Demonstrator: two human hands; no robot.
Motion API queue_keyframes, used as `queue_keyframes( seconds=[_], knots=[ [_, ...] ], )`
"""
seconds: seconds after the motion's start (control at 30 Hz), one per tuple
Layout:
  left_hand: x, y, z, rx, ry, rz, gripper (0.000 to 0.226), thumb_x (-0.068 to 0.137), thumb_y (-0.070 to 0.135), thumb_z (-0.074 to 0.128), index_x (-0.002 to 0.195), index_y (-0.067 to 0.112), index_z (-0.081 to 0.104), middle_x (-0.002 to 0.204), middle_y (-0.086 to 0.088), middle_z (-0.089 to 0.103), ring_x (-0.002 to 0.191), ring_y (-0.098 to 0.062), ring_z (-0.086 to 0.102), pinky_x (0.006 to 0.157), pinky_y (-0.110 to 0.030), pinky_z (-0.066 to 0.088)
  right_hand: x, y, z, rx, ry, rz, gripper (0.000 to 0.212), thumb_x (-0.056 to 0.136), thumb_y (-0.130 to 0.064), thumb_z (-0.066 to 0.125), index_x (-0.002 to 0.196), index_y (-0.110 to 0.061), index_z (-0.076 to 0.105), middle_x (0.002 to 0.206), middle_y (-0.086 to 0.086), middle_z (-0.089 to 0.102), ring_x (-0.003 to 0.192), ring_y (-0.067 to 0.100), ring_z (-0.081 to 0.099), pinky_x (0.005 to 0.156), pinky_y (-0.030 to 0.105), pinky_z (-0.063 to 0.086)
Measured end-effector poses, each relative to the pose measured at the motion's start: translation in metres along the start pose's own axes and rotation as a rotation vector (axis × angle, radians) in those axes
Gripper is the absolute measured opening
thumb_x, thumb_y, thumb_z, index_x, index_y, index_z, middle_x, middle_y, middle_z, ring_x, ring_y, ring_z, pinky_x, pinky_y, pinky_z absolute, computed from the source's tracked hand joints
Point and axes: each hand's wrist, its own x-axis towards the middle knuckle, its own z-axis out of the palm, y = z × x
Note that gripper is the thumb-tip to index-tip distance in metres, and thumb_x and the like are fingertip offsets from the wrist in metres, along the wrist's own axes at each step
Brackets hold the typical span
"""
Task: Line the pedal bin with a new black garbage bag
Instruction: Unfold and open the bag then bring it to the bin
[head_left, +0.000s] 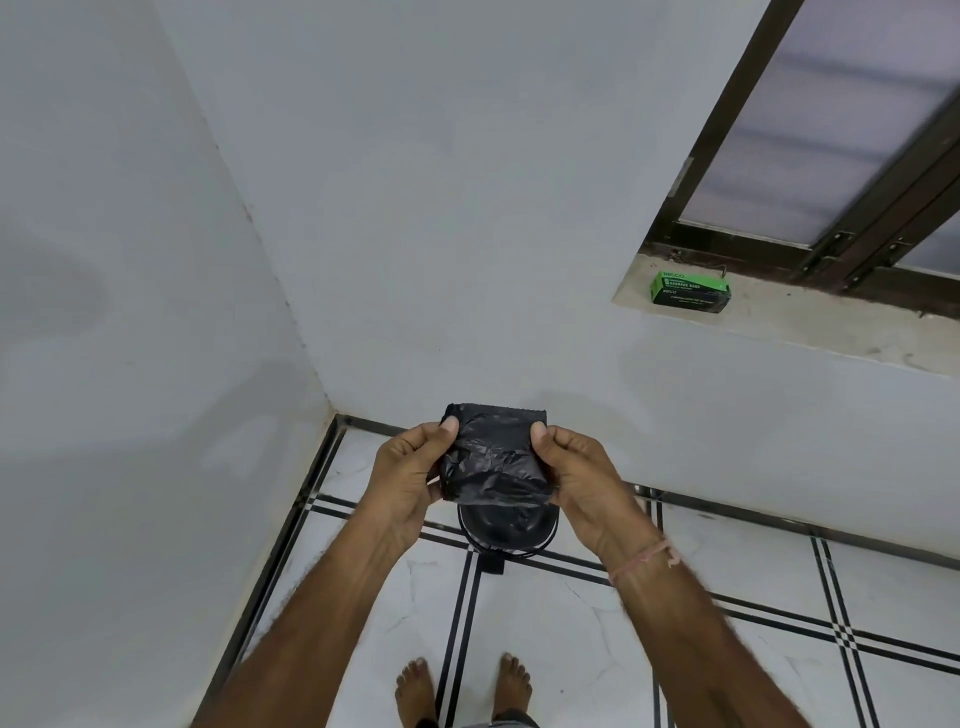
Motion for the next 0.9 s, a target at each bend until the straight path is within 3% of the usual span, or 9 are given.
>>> queue_keyframes(
  seconds=[0.17,0.3,0.37,0.47,0.57,0.63,0.7,0.8,0.9],
  knots=[
    [0.004,0.000,0.002,-0.037,0.011,0.022,0.031,0.082,0.028,0.079,0.066,0.017,0.056,0.071,-0.005,0.068,0.064,-0.017,0.063,0.064,-0.035,0.056,0.003,0.003,0.015,-0.017,0.159,-0.031,0.026,0.095,-0.022,0.076,0.113,-0.008,0.064,0.101,0.017,0.077,0.079,0.023,0.075,0.062,0.031,0.062],
    [0.005,-0.007,0.006,-0.077,0.028,0.035,0.036,0.076,0.030,0.082,0.062,0.019,0.050,0.071,-0.006,0.067,0.064,-0.017,0.062,0.062,-0.030,0.056,0.006,0.016,0.021,-0.056,0.196,-0.136,0.031,0.095,-0.033,0.074,0.119,-0.016,0.063,0.115,0.020,0.074,0.103,0.029,0.074,0.089,0.042,0.062],
    [0.008,-0.009,0.005,-0.086,0.039,0.047,0.037,0.075,0.032,0.082,0.062,0.018,0.050,0.073,-0.008,0.064,0.066,-0.019,0.059,0.065,-0.030,0.055,0.006,0.015,0.022,0.072,0.132,-0.083,0.031,0.095,-0.030,0.074,0.120,-0.013,0.067,0.115,0.019,0.076,0.106,0.031,0.074,0.092,0.044,0.061],
    [0.011,-0.012,0.001,-0.091,0.052,0.065,0.038,0.073,0.034,0.082,0.064,0.018,0.049,0.074,-0.009,0.060,0.068,-0.019,0.056,0.064,-0.030,0.056,0.006,0.009,0.019,0.184,0.054,0.037,0.034,0.096,-0.015,0.071,0.125,0.003,0.068,0.106,0.018,0.079,0.094,0.028,0.077,0.079,0.036,0.065],
    [0.013,-0.014,-0.002,-0.067,0.055,0.079,0.049,0.066,0.043,0.089,0.068,0.015,0.048,0.077,-0.013,0.057,0.073,-0.023,0.054,0.070,-0.035,0.055,0.007,0.015,0.016,0.057,0.142,-0.003,0.043,0.092,-0.016,0.077,0.132,-0.008,0.061,0.122,0.020,0.072,0.108,0.031,0.074,0.088,0.039,0.064],
    [0.014,-0.016,-0.001,-0.031,0.068,0.101,0.063,0.061,0.053,0.093,0.075,0.008,0.051,0.085,-0.017,0.053,0.079,-0.028,0.050,0.077,-0.043,0.051,0.004,0.021,0.018,-0.234,0.281,-0.235,0.040,0.089,-0.027,0.081,0.124,-0.026,0.062,0.128,0.006,0.065,0.116,0.019,0.065,0.094,0.028,0.057],
    [0.013,-0.016,0.004,-0.011,0.059,0.103,0.066,0.060,0.057,0.092,0.077,0.007,0.052,0.086,-0.016,0.053,0.081,-0.029,0.049,0.079,-0.044,0.049,0.001,0.022,0.022,-0.462,0.288,-0.474,0.026,0.088,-0.033,0.082,0.110,-0.033,0.068,0.116,-0.007,0.066,0.105,0.005,0.060,0.090,0.019,0.050],
    [0.010,-0.014,0.014,-0.007,0.034,0.075,0.047,0.076,0.047,0.082,0.068,0.010,0.054,0.071,-0.013,0.059,0.070,-0.024,0.058,0.066,-0.031,0.056,0.000,0.020,0.035,-0.327,0.031,-0.403,0.010,0.089,-0.023,0.082,0.094,-0.017,0.076,0.094,0.010,0.076,0.088,0.016,0.069,0.087,0.036,0.057],
    [0.008,-0.014,0.016,-0.038,-0.007,0.031,0.044,0.091,0.038,0.070,0.092,-0.005,0.069,0.086,-0.018,0.072,0.079,-0.026,0.070,0.074,-0.035,0.061,0.004,0.017,0.034,-0.290,0.058,-0.375,0.010,0.089,-0.016,0.081,0.087,-0.008,0.075,0.085,0.017,0.076,0.080,0.021,0.070,0.082,0.040,0.059]
  ],
)
